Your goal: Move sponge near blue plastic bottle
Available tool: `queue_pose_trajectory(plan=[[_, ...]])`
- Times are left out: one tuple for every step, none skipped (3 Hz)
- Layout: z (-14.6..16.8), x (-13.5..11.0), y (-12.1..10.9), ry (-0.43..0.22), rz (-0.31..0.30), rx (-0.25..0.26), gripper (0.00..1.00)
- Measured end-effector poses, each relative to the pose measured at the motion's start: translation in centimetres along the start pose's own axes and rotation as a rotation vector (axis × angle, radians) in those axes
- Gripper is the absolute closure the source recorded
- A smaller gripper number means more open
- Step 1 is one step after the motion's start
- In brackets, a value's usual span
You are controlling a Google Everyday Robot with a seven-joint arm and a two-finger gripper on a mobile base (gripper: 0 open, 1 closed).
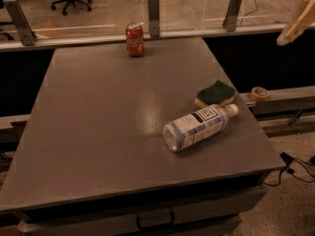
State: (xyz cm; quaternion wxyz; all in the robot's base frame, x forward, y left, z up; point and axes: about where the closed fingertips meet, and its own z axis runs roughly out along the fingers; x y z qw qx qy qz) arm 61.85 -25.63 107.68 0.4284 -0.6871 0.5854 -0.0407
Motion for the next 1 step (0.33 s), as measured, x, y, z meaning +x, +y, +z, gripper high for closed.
queue_pose_trajectory(plan=[[0.16, -0.02, -0.46, -0.002, -0.002, 0.014, 0.0]])
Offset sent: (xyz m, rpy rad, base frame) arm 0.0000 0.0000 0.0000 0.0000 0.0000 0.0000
